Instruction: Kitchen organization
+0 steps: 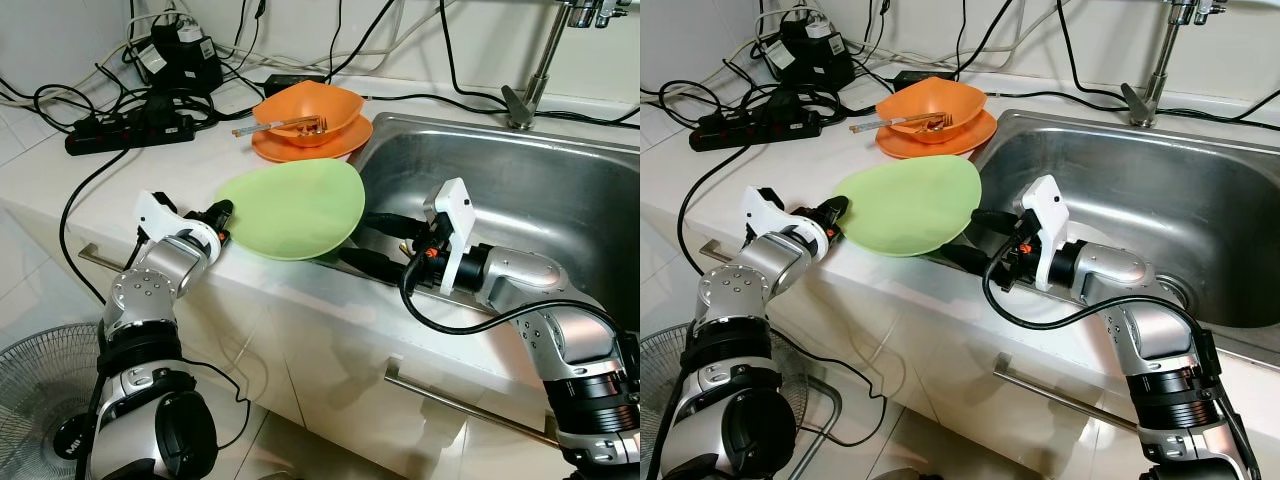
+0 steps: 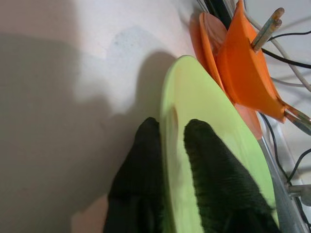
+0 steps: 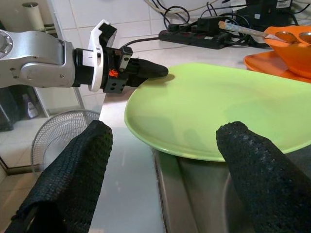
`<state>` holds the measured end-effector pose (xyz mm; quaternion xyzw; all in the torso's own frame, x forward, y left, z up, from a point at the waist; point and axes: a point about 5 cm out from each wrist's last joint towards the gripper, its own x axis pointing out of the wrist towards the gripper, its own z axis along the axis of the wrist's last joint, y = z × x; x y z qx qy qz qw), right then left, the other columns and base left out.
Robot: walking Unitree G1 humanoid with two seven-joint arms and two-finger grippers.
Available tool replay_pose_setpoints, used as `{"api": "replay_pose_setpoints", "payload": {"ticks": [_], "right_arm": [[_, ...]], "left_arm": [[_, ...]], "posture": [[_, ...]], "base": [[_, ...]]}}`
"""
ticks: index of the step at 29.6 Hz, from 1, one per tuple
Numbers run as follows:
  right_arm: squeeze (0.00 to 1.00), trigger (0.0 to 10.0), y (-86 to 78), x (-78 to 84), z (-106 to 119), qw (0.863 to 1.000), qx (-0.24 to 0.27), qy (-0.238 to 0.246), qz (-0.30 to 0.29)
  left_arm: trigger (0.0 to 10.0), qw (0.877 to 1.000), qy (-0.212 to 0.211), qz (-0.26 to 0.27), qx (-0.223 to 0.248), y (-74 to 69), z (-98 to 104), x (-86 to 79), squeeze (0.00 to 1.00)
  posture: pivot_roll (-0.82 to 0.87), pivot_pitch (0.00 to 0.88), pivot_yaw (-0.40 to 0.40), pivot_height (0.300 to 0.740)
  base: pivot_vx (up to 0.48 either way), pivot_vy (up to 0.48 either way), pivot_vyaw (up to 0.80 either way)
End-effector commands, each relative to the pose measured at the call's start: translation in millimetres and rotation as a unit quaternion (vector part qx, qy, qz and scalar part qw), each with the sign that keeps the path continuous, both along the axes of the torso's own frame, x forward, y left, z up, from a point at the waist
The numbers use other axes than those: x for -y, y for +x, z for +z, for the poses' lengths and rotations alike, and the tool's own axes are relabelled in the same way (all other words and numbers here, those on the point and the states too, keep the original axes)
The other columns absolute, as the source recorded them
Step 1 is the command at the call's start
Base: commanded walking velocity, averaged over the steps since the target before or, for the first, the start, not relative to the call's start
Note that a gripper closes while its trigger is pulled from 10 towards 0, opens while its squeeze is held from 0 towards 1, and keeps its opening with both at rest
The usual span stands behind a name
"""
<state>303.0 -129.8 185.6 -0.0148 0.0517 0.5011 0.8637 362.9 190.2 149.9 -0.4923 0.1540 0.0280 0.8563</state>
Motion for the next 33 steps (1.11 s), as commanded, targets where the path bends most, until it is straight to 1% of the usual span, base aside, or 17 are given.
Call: {"api": "replay_pose_setpoints", "payload": {"ticks": [1, 11, 18, 21, 23, 24, 25, 28, 31, 33], "right_arm": [[0.0, 10.0, -2.0, -3.0, 1, 1.0, 0.003, 0.001, 0.01], [0.0, 10.0, -1.5, -2.9, 0, 1.0, 0.004, 0.0, 0.009], [0.0, 10.0, -1.0, -2.9, 0, 1.0, 0.004, -0.002, 0.008], [0.0, 10.0, -0.7, -2.8, -1, 1.0, 0.003, -0.002, 0.008], [0.0, 10.0, -0.7, -2.8, -1, 1.0, 0.001, -0.001, 0.007], [0.0, 10.0, 1.1, -2.0, 0, 1.0, -0.004, 0.004, -0.001], [0.0, 10.0, 1.1, -2.0, 0, 1.0, -0.004, 0.004, -0.001], [0.0, 10.0, 9.4, 0.9, 1, 0.999, -0.015, 0.017, -0.034], [0.0, 10.0, 18.8, 4.6, 5, 0.997, -0.026, 0.037, -0.069], [0.0, 10.0, 23.6, 7.2, 6, 0.995, -0.028, 0.04, -0.087]], "left_arm": [[0.0, 1.0, -0.006, 0.008, -0.007, -1.5, -3, -2.7, 0.0], [0.0, 1.0, -0.02, 0.022, 0.002, -2.0, -2, -6.4, 0.0], [0.0, 0.999, -0.02, 0.027, 0.003, -1.9, -2, -7.7, 0.0], [0.0, 0.999, -0.025, 0.03, 0.01, -1.8, -1, -8.5, 0.0], [0.0, 0.999, -0.033, 0.031, 0.029, -1.8, 3, -8.9, 0.0], [0.0, 0.997, -0.046, 0.021, 0.052, -2.8, 7, -6.8, 0.0], [0.0, 0.997, -0.046, 0.021, 0.052, -2.8, 7, -6.8, 0.0], [0.0, 0.995, -0.061, -0.004, 0.08, -5.5, 11, -0.7, 0.0], [0.0, 0.993, -0.069, -0.027, 0.087, -9.5, 11, 6.5, 0.0], [0.0, 0.994, -0.068, -0.032, 0.081, -12.1, 8, 8.4, 0.0]], "posture": [[-0.05, 0.012, 0.133, 0.74], [-0.05, 0.015, 0.129, 0.74], [-0.05, 0.015, 0.129, 0.74], [-0.06, 0.014, 0.127, 0.74], [-0.06, 0.014, 0.126, 0.74], [-0.05, 0.014, 0.124, 0.74], [-0.05, 0.014, 0.124, 0.74], [-0.05, 0.014, 0.122, 0.74], [-0.05, 0.013, 0.118, 0.74], [-0.05, 0.014, 0.117, 0.74]], "base": [[0.0, 0.0, 0.0], [0.0, 0.0, 0.0], [0.0, 0.0, 0.0], [0.0, 0.0, 0.0], [0.0, 0.0, 0.0], [0.0, 0.0, 0.0], [0.0, 0.0, 0.0], [0.0, 0.0, 0.0], [0.0, 0.0, 0.0], [0.0, 0.0, 0.0]]}}
